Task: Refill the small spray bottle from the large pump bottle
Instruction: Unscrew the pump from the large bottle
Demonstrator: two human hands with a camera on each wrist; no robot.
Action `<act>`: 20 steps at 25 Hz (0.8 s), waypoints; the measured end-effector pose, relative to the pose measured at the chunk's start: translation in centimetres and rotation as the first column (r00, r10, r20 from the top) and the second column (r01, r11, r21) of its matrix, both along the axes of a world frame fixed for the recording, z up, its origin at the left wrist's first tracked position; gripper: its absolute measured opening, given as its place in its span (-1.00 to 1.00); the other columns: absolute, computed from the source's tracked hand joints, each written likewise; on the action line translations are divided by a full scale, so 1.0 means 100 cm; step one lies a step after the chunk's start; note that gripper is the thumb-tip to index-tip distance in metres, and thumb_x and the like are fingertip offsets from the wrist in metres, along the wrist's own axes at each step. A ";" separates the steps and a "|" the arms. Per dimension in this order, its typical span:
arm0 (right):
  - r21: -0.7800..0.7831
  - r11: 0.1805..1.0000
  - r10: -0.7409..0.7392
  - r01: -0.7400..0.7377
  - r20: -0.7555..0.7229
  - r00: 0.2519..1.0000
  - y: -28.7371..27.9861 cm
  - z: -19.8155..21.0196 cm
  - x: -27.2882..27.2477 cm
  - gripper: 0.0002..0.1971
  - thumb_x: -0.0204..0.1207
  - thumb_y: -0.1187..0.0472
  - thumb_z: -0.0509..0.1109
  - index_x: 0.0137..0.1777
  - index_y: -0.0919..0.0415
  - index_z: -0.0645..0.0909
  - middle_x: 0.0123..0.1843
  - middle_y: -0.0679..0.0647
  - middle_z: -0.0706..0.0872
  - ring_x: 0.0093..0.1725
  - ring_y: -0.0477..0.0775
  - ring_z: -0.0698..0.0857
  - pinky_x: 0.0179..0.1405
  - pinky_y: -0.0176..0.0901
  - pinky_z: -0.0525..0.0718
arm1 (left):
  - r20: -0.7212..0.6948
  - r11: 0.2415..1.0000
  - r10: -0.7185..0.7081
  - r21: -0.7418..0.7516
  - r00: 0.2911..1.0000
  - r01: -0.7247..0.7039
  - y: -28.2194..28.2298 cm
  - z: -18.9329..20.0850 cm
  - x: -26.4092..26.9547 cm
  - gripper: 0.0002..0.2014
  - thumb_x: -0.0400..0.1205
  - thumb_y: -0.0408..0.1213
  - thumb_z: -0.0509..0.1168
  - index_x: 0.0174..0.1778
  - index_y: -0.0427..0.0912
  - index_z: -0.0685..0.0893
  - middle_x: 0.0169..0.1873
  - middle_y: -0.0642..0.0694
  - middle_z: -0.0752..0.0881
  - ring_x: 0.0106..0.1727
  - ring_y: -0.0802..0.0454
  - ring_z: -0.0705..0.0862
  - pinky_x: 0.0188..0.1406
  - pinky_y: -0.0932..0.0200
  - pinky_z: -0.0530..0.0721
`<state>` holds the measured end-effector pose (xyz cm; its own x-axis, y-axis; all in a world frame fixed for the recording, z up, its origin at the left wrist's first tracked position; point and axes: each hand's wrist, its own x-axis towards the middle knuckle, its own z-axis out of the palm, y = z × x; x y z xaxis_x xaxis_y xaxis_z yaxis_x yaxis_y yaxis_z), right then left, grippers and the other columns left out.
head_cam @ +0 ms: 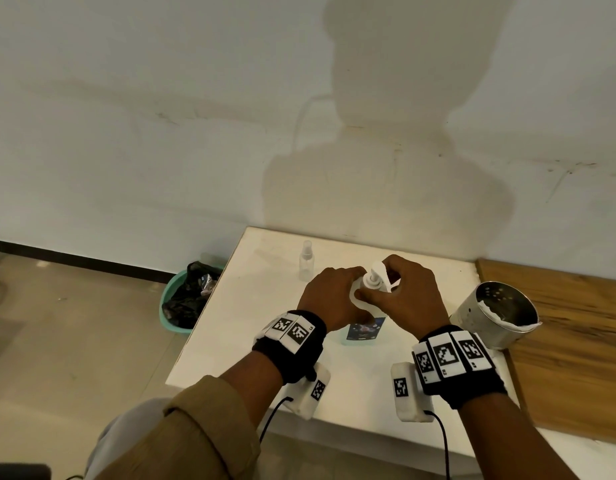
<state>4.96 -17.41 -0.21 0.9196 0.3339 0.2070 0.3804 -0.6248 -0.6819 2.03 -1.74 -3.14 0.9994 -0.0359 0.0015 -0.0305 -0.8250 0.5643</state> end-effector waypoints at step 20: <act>-0.009 0.998 0.062 -0.064 -0.140 0.988 -0.011 0.007 0.005 -0.45 0.13 -0.13 0.74 0.00 0.08 0.59 -0.13 -0.12 0.71 -0.17 -0.13 0.67 -0.28 -0.38 0.50 | -0.017 0.998 0.003 -0.069 1.000 -0.005 0.001 0.005 -0.006 -0.30 0.22 0.05 0.63 0.29 0.12 0.59 0.00 0.07 0.80 0.03 0.02 0.73 0.08 -0.07 0.72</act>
